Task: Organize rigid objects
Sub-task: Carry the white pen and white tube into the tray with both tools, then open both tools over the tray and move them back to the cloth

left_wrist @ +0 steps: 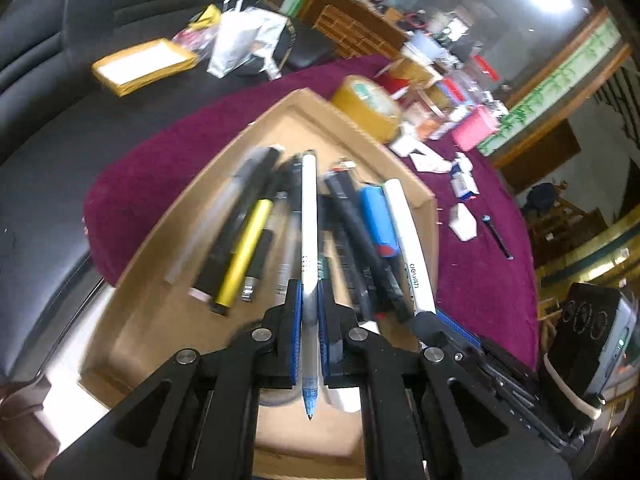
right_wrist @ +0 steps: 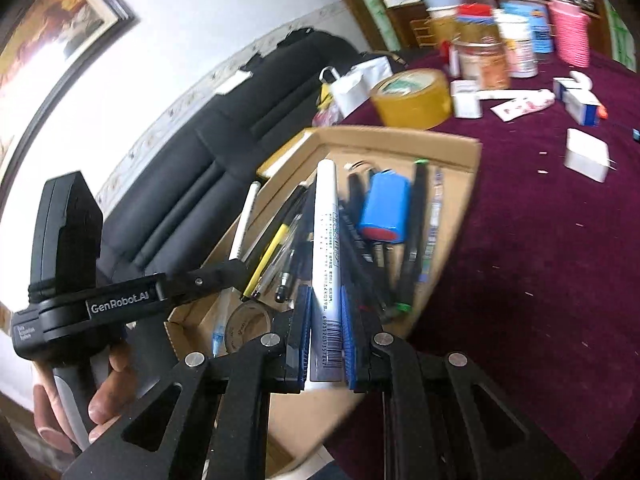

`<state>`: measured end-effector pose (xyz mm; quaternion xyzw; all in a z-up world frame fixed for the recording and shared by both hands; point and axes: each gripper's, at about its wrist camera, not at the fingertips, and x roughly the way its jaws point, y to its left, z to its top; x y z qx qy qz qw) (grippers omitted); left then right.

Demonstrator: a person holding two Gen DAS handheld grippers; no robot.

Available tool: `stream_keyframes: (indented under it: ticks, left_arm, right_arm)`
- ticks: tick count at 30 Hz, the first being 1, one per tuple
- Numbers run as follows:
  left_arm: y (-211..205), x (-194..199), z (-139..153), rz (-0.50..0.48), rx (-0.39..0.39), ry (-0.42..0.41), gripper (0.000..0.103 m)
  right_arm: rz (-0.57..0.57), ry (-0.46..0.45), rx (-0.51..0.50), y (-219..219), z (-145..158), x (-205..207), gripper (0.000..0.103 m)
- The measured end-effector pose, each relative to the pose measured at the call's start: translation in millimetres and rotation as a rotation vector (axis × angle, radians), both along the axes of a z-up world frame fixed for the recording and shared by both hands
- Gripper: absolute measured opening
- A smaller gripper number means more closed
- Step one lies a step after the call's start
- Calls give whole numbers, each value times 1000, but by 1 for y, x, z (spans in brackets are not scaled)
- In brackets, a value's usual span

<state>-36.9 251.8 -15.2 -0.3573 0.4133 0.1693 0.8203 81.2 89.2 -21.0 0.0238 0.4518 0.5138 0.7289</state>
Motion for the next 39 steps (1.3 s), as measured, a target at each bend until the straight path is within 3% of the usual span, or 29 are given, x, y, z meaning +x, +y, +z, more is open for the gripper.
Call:
stream_keyframes:
  ticks: [7, 17, 19, 22, 23, 24, 26, 28, 34, 39]
  left_arm:
    - [6, 6, -16, -14, -25, 30, 6]
    - [9, 5, -23, -11, -42, 29, 7]
    - [10, 3, -24, -4, -38, 26, 11]
    - [8, 1, -21, 3, -25, 8, 37]
    - [6, 0, -19, 7, -16, 5, 49]
    - [4, -1, -17, 14, -1, 4, 54]
    - [-2, -3, -11, 18, 39, 13, 54]
    - [-12, -4, -4, -1, 53, 3, 54]
    - [-47, -2, 26, -22, 160, -54, 54]
    - [-86, 23, 48, -86, 211, -83, 54]
  right_arm:
    - [44, -23, -73, 31, -15, -6, 13]
    - [64, -42, -86, 38, -12, -6, 13]
    - [63, -36, -80, 37, -12, -5, 13]
    - [63, -35, -71, 33, -11, -8, 14]
    - [65, -37, -68, 28, -10, -10, 15]
    - [68, -43, -57, 23, -7, -12, 15]
    - [70, -50, -22, 10, 0, -15, 29]
    - [79, -61, 23, -7, 10, -18, 34]
    - [104, -141, 107, -63, 40, -14, 40]
    - [69, -185, 89, -107, 48, 17, 41]
